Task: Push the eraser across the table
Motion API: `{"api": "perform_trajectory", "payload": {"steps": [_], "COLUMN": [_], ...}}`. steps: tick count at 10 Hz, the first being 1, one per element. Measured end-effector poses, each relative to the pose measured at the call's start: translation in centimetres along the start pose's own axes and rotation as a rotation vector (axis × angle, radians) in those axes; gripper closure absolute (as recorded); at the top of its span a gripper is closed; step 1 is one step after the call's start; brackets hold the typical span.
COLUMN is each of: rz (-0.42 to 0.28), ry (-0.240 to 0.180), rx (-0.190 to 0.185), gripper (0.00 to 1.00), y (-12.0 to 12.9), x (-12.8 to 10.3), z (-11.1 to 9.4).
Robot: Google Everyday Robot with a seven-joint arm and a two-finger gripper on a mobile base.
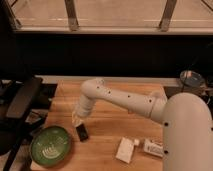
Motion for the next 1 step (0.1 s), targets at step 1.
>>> {"api": "perform_trajectory", "payload": {"steps": [1], "rz": [0.001], "ry": [0.007], "rx": [-0.001], "gripper": [0.52], "y": [0.2], "x": [0.68], "z": [-0.73]}}
